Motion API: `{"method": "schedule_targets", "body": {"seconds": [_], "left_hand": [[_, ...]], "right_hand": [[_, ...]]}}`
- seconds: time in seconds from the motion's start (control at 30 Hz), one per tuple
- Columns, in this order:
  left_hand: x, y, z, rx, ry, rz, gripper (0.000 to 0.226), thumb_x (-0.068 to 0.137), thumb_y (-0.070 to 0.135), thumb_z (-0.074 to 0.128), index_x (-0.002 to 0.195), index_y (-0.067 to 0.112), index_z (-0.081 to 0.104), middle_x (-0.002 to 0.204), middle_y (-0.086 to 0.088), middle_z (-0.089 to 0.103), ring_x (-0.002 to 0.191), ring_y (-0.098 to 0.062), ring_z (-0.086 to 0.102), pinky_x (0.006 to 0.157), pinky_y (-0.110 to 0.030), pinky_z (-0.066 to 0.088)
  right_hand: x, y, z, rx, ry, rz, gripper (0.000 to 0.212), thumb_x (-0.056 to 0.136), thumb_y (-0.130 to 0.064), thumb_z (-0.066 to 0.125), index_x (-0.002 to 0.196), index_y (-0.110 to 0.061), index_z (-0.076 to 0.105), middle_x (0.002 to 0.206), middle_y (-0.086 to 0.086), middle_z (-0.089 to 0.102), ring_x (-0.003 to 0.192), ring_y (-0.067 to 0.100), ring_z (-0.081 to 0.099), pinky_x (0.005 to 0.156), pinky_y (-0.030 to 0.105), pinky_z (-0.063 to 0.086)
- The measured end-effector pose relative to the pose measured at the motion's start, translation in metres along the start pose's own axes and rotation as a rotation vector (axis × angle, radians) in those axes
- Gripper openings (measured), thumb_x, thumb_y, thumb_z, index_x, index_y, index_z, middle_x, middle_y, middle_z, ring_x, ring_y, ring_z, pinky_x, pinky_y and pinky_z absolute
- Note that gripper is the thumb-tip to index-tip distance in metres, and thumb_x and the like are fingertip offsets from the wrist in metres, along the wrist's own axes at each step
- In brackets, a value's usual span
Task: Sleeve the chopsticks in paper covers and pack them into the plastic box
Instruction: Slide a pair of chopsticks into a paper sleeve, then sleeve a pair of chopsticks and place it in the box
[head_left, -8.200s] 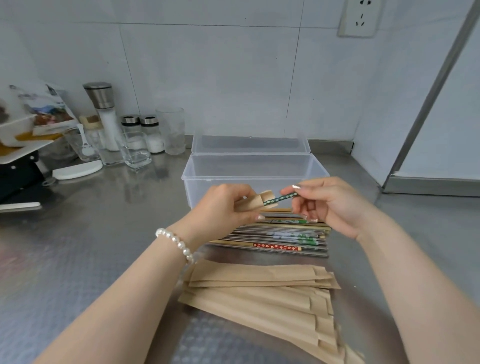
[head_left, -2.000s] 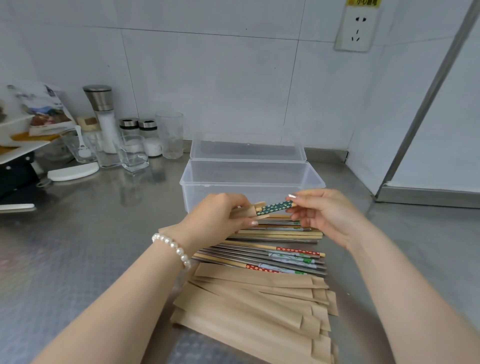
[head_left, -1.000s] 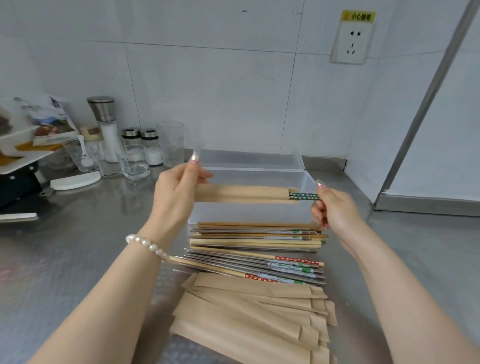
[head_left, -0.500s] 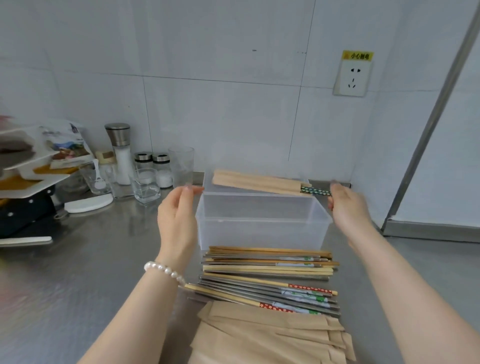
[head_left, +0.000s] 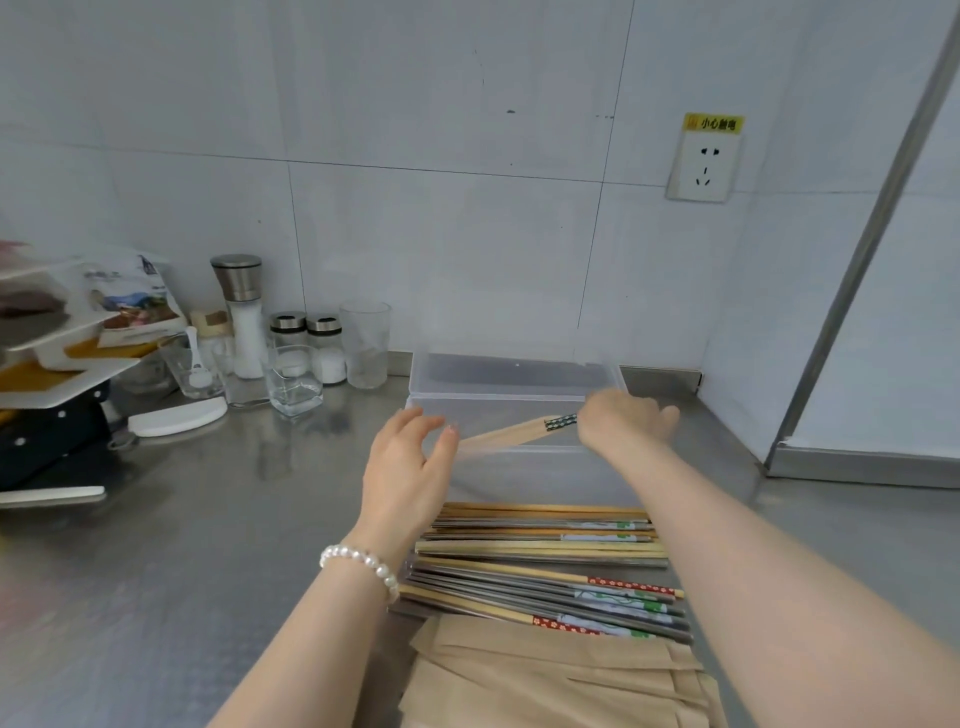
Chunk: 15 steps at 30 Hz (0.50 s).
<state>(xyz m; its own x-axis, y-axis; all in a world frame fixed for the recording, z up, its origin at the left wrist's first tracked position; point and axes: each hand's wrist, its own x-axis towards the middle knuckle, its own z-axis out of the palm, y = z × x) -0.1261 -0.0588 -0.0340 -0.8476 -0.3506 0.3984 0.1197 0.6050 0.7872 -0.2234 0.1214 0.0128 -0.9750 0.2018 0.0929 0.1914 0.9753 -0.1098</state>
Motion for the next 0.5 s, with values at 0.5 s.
{"method": "schedule_targets", "body": {"seconds": [0.5], "left_hand": [[-0.001,0.001,0.001,0.049,-0.010,0.049,0.040,0.092,0.041,0.045,0.124,0.019,0.053,0.141,-0.001,0.042,0.133,-0.017,0.031,0.110,-0.039,0.027]], "right_hand": [[0.000,0.005,-0.020,-0.037,-0.170,-0.133,0.046,0.098,-0.026,0.015,0.137,-0.028,0.039,0.093,0.001,0.058,0.116,0.026,0.048,0.109,0.048,0.012]]}}
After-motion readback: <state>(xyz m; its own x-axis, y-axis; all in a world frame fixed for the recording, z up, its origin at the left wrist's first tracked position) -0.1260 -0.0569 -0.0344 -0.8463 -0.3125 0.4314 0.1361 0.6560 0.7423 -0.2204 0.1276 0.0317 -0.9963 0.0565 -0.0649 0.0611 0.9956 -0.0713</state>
